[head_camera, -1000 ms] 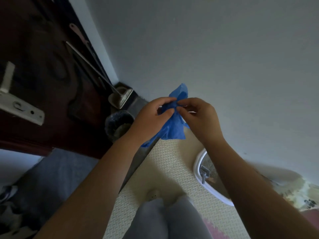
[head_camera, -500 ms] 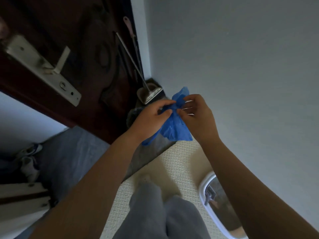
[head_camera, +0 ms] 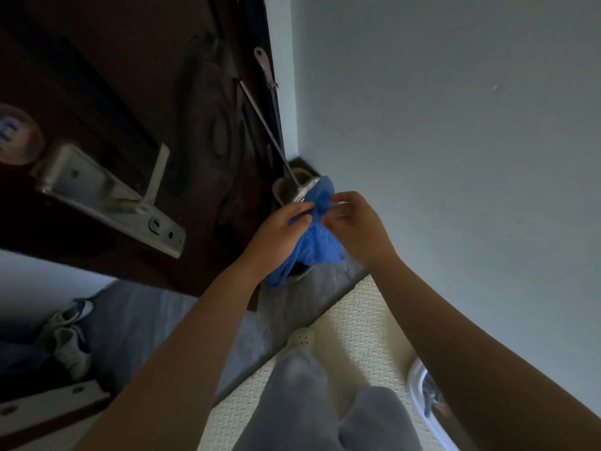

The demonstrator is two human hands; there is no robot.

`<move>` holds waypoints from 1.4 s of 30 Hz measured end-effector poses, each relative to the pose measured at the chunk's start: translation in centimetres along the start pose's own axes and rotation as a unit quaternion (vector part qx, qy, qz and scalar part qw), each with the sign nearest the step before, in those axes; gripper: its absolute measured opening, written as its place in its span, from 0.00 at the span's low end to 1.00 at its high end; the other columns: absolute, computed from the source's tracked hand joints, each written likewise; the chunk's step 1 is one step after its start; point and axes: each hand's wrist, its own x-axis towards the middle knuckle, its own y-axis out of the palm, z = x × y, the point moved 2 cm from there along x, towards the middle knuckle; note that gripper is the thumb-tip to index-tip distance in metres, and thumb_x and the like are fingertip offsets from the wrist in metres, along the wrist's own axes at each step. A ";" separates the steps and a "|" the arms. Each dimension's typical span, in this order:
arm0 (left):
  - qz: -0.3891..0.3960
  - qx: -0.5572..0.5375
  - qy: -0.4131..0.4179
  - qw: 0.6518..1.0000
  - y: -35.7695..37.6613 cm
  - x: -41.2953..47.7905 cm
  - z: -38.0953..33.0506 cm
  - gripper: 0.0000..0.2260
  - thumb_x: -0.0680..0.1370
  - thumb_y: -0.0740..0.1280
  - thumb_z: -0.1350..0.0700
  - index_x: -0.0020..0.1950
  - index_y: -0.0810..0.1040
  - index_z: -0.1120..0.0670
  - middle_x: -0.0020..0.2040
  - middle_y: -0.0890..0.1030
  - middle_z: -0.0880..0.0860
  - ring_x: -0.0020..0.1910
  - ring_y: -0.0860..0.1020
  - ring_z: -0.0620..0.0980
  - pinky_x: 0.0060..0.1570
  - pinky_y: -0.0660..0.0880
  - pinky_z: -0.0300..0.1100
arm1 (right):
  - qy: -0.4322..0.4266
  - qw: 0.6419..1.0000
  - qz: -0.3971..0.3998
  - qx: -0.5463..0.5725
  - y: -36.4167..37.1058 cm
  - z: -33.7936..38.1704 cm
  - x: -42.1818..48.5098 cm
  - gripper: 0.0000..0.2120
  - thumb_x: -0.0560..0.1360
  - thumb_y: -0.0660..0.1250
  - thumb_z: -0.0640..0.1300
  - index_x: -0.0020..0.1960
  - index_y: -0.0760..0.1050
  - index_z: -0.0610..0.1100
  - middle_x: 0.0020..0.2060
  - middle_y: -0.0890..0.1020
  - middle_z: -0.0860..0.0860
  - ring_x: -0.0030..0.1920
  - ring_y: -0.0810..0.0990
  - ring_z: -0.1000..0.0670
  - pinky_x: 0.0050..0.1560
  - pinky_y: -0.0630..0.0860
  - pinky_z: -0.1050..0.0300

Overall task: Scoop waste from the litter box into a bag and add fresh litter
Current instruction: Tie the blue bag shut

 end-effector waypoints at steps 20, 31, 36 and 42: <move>-0.070 -0.029 -0.114 0.991 -9.3 9.9 8.3 0.22 0.82 0.53 0.46 0.75 0.62 0.51 0.74 0.65 0.49 0.72 0.63 0.46 0.68 0.59 0.40 | 0.051 0.996 0.036 -0.070 9.1 -2.0 12.8 0.12 0.76 0.65 0.37 0.59 0.74 0.41 0.51 0.80 0.47 0.52 0.79 0.50 0.58 0.73 0.58; -0.091 0.030 -0.082 0.992 -9.7 10.5 8.2 0.22 0.82 0.53 0.45 0.75 0.63 0.50 0.73 0.67 0.50 0.70 0.66 0.45 0.64 0.62 0.38 | 0.044 0.994 -0.036 -0.098 4.9 -2.7 12.9 0.10 0.78 0.63 0.42 0.59 0.75 0.45 0.49 0.80 0.52 0.50 0.77 0.55 0.51 0.68 0.65; -0.067 0.124 -0.019 0.990 -7.4 10.6 5.9 0.22 0.82 0.55 0.45 0.74 0.64 0.50 0.72 0.66 0.51 0.69 0.67 0.47 0.62 0.64 0.39 | 0.025 0.989 -0.070 -0.129 2.5 -3.0 11.0 0.13 0.77 0.64 0.45 0.61 0.74 0.45 0.54 0.80 0.50 0.54 0.79 0.52 0.58 0.74 0.56; -0.003 0.268 0.112 0.957 -2.6 10.0 0.1 0.23 0.81 0.56 0.45 0.74 0.64 0.52 0.74 0.64 0.49 0.72 0.62 0.46 0.67 0.59 0.38 | -0.036 0.960 -0.145 -0.237 -3.1 -2.0 5.4 0.19 0.79 0.62 0.50 0.67 0.70 0.45 0.62 0.76 0.49 0.62 0.74 0.51 0.59 0.68 0.59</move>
